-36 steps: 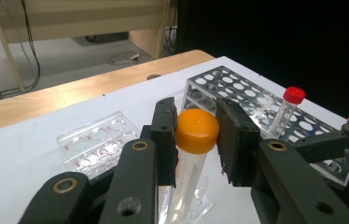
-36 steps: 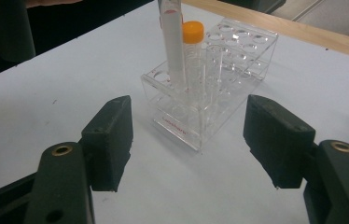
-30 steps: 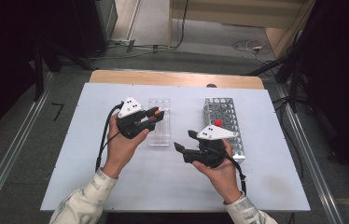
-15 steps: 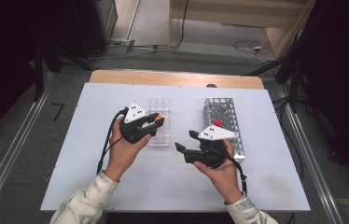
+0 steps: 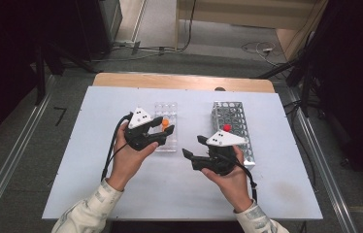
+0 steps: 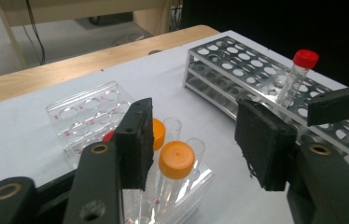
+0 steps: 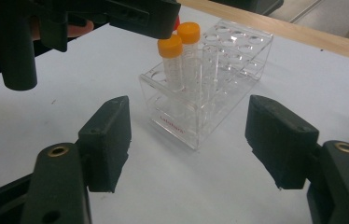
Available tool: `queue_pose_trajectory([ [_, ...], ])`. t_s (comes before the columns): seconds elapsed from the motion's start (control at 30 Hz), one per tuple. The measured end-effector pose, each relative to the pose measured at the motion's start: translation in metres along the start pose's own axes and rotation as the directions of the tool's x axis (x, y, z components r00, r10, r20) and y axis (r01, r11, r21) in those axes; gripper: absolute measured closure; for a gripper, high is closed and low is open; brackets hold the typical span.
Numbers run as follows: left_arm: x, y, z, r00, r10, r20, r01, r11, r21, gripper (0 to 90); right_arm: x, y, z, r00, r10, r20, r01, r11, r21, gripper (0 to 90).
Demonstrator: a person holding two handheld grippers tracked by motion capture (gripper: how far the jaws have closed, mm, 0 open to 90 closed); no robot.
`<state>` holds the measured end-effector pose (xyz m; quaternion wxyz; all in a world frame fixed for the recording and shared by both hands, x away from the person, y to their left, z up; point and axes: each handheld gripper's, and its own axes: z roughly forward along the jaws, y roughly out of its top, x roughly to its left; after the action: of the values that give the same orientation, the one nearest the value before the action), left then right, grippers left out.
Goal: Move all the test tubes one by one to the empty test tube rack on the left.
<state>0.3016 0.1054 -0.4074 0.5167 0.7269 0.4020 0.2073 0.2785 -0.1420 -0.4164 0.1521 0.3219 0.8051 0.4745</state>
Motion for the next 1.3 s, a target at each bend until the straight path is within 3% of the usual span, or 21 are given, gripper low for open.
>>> queue_pose_trajectory([
  [0.27, 0.000, 0.003, -0.007, 0.9989, -0.033, 0.032, 0.033, 0.9994, -0.006, 25.6, -0.005, -0.001, -0.007, 0.9997, 0.000, 0.025, 0.000, 1.000, -0.012, 23.0],
  [0.8, 0.005, 0.002, -0.012, 0.9988, -0.046, 0.016, 0.046, 0.9989, -0.010, 24.0, -0.030, -0.017, -0.044, 0.9945, 0.034, 0.099, -0.031, 0.999, -0.031, 22.3],
  [1.0, 0.004, 0.003, -0.012, 0.9990, -0.041, 0.016, 0.041, 0.9991, -0.010, 23.4, -0.045, -0.020, -0.049, 0.9859, 0.063, 0.155, -0.057, 0.997, -0.043, 23.2],
  [1.3, 0.004, 0.002, -0.011, 0.9990, -0.042, 0.013, 0.042, 0.9991, -0.009, 21.6, -0.069, -0.028, -0.033, 0.9666, 0.091, 0.240, -0.090, 0.996, -0.016, 29.6],
])
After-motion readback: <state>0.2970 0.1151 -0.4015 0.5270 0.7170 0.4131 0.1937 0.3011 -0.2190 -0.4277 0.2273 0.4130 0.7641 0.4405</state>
